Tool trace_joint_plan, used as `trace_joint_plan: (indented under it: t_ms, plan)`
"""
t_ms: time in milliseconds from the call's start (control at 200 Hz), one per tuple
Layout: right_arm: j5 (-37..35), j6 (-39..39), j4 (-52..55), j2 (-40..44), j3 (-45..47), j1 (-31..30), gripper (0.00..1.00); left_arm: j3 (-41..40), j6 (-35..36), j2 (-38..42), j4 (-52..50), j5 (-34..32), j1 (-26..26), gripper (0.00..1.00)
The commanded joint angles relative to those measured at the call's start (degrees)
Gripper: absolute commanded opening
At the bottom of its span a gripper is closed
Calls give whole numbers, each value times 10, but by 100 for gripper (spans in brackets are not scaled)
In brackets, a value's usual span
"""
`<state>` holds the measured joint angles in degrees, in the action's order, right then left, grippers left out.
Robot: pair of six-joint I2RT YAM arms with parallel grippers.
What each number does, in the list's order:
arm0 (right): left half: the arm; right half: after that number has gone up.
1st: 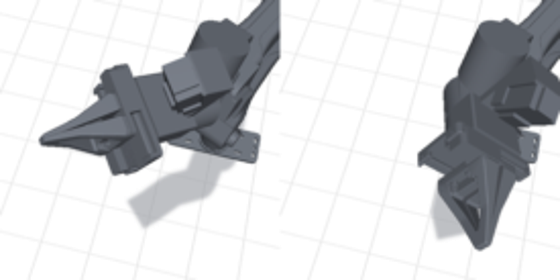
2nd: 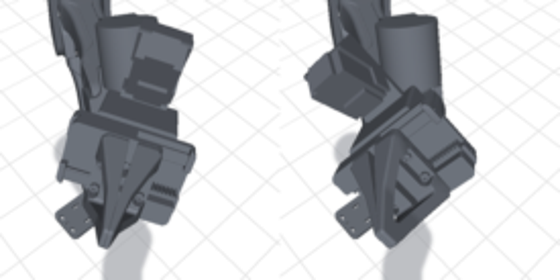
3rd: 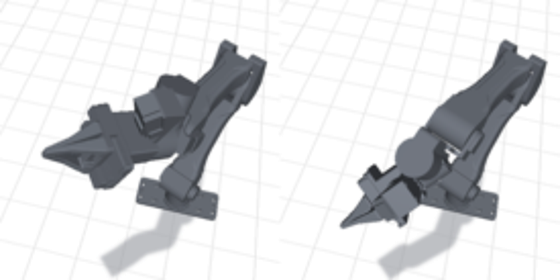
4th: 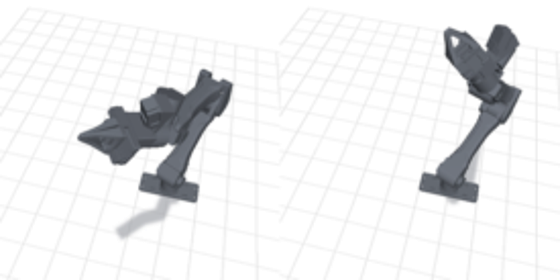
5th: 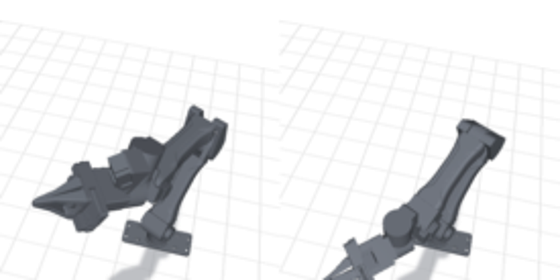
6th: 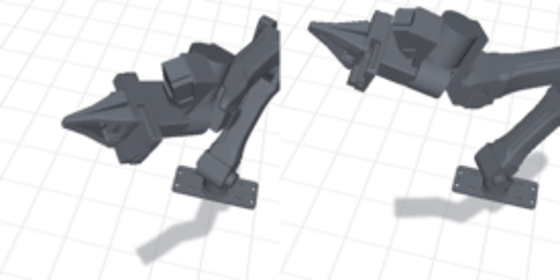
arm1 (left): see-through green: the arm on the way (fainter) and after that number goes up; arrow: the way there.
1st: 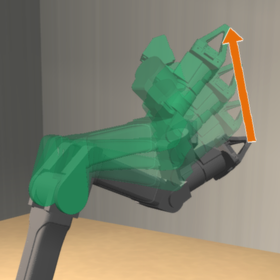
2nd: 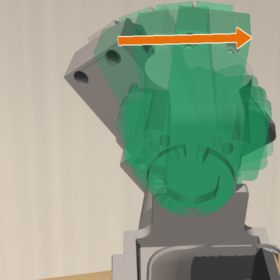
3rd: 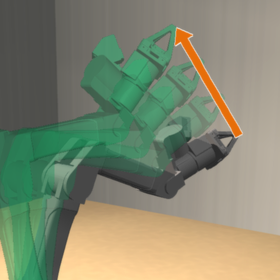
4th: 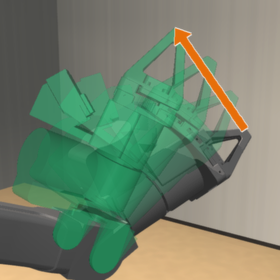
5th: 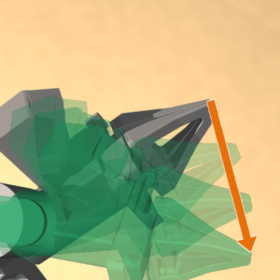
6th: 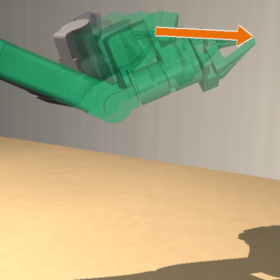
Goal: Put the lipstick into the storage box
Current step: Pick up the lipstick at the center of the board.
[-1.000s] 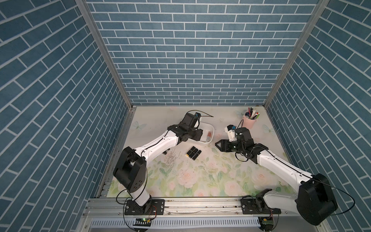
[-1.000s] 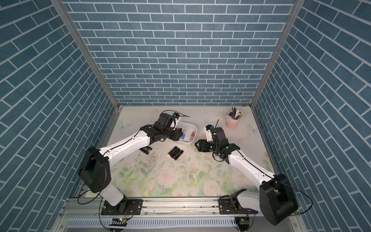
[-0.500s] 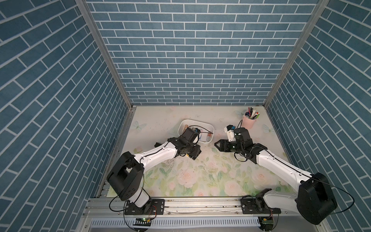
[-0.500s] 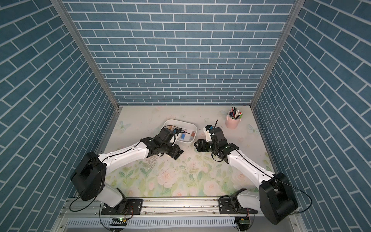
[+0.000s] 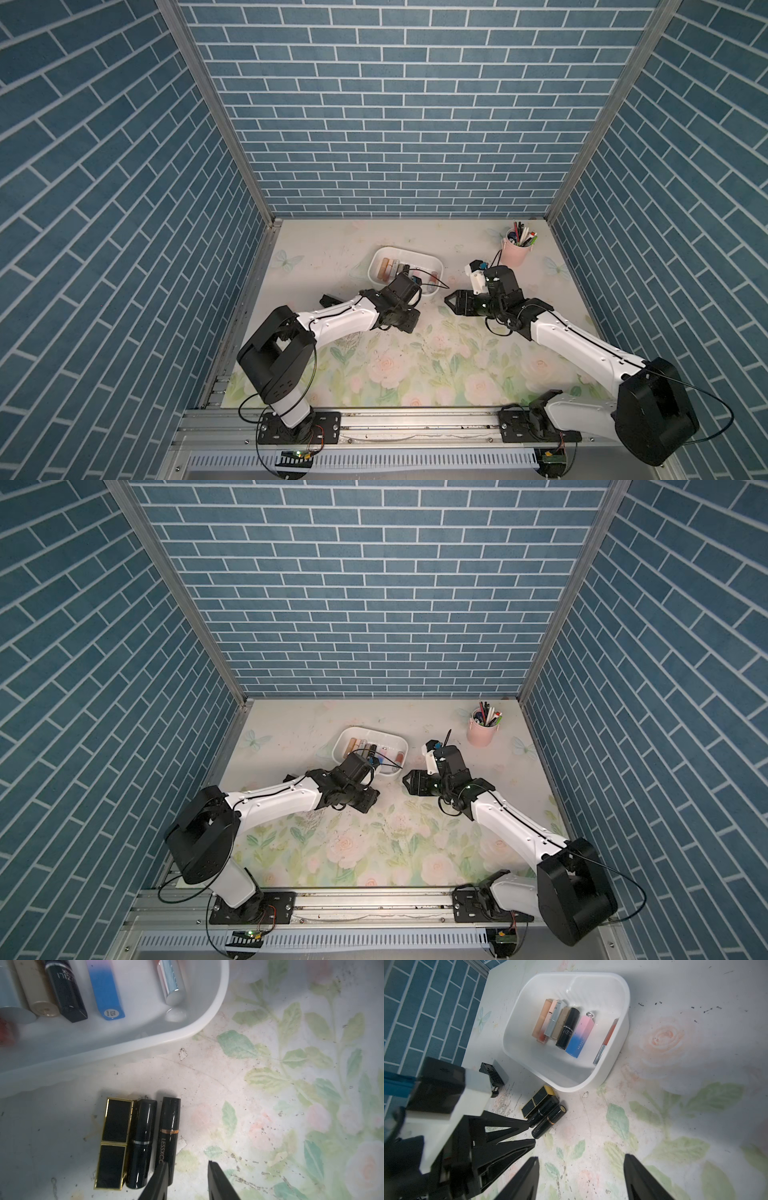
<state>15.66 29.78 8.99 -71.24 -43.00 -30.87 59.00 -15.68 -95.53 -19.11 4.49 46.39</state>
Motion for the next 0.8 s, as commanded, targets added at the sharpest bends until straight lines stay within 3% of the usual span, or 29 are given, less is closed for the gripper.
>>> trace_joint_plan:
  t_ms: [0,795]
  plan:
    - [-5,5,-10,13,11,-2,69,14,-1,-13,-20,-29,8,36]
    - [-4,5,-18,10,15,-2,69,35,9,-59,-55,-73,23,35]
